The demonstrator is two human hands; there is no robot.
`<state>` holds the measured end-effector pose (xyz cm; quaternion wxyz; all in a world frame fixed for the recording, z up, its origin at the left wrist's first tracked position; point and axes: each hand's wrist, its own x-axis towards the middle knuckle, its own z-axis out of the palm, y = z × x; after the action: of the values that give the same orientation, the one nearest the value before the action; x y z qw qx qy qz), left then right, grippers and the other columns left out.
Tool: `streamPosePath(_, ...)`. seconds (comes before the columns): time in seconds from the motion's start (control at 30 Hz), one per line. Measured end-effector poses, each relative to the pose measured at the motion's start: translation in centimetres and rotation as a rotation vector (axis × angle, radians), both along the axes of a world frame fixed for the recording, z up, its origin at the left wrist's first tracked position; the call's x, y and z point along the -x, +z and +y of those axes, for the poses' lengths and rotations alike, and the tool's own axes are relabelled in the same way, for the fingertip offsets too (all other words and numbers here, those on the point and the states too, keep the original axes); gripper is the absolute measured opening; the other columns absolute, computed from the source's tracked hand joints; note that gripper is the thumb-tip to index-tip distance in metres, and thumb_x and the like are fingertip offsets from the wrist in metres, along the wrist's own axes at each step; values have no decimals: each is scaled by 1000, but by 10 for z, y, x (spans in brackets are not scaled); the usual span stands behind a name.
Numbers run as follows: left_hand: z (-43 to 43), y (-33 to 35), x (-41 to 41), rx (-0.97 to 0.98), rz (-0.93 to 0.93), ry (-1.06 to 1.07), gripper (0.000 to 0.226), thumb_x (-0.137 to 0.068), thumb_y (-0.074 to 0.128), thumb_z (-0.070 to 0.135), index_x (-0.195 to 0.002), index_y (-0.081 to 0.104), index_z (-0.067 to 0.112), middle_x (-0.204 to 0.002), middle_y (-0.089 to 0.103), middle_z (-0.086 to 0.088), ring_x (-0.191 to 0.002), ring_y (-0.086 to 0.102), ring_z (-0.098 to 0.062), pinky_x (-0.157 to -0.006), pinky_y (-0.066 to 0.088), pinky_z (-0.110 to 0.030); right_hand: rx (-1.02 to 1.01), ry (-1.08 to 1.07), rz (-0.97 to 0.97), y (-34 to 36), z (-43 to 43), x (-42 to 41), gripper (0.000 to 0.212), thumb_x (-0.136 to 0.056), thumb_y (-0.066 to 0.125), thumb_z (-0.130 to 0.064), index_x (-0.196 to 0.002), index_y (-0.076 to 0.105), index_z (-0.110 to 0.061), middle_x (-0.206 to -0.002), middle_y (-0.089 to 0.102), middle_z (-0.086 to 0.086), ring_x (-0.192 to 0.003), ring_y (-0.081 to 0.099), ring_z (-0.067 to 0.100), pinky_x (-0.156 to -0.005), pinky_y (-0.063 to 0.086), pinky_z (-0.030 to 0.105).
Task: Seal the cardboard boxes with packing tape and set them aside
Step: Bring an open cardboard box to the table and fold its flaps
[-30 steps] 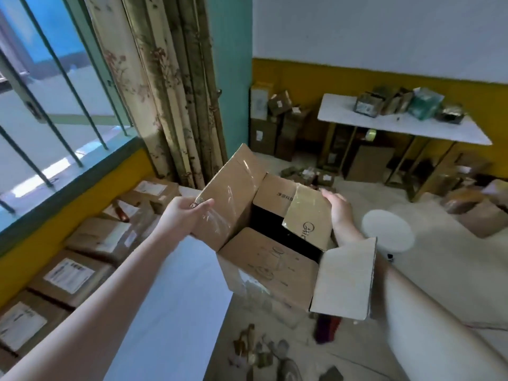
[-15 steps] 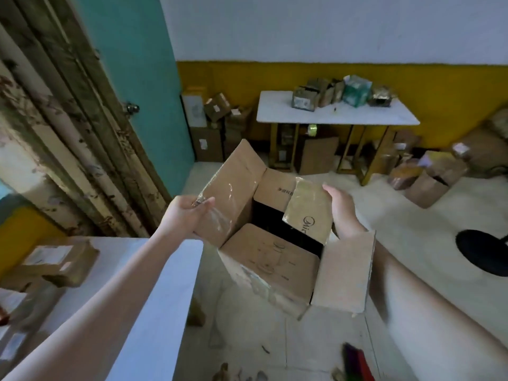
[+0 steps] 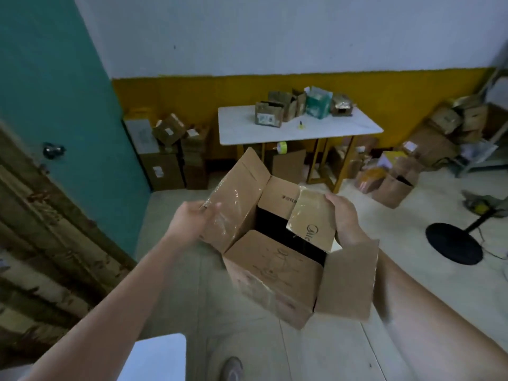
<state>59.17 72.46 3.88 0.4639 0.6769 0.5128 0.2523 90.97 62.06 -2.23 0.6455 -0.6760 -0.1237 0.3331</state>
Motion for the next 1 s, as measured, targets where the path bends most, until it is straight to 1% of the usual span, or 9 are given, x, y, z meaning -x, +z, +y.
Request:
streamPosePath(0.13,68,9,-20,11,-39,-64,31,-91,63,42,-76,70,16,-65,70,5,-57,65,-6,-53,46,-21,-3,-75,7,7,48,-18,38,-84,66,-37,-107,64,-7,-105,70,16,-93,68,30,-74,56,39)
streamPosePath(0.3,142,21,-63,9,-75,-155,31,-91,63,41,-73,67,16,-65,70,2,-55,66,-7,-46,45,-19,-24,-166,0,20,98,-47,26,-88,64,-33,-104,67,-12,-102,70,12,-92,67,27,-74,54,36)
streamPosePath(0.43,188,20,-110,0,-74,-223,34,-90,65,40,-68,64,15,-60,68,3,-55,66,-8,-52,50,-24,-48,-205,1,20,126,-84,18,-91,63,-28,-96,62,-11,-94,68,9,-80,66,21,-65,52,32)
streamPosePath(0.57,229,14,-167,-36,-42,-287,42,-90,64,45,-75,68,6,-72,71,-7,-69,70,-25,-68,57,-41,-51,-231,-13,14,157,-137,22,-92,62,-30,-103,64,-11,-101,69,10,-88,66,24,-68,53,34)
streamPosePath(0.63,249,12,-200,-47,-36,-311,50,-89,62,48,-81,66,-1,-77,71,-14,-74,70,-33,-72,58,-44,-57,-234,-14,11,173,-167,29,-92,61,-30,-112,64,-9,-105,69,11,-93,67,26,-70,54,34)
streamPosePath(0.73,279,14,-256,-67,-24,-318,50,-91,63,42,-82,65,-7,-74,71,-13,-64,68,-21,-59,55,-28,-52,-242,-9,7,201,-218,33,-92,60,-32,-115,64,-9,-109,68,12,-98,66,28,-71,54,35)
streamPosePath(0.87,315,26,-332,-88,-7,-310,36,-92,62,38,-76,69,7,-69,71,-1,-56,66,-7,-46,45,-10,-58,-254,-8,13,237,-290,37,-90,62,-33,-114,63,-5,-109,66,15,-90,65,24,-64,52,30)
streamPosePath(0.93,331,33,-366,-90,0,-316,37,-92,61,41,-82,70,7,-76,72,-3,-63,68,-9,-48,47,-12,-47,-262,-26,21,255,-325,36,-92,61,-32,-114,63,-4,-105,66,13,-82,64,19,-57,50,24)
streamPosePath(1.0,347,38,-398,-88,-9,-311,36,-93,59,42,-87,69,8,-81,71,-4,-74,69,-16,-59,52,-21,-54,-258,-36,28,274,-359,36,-91,62,-32,-114,64,-4,-105,66,14,-80,64,18,-57,50,25)
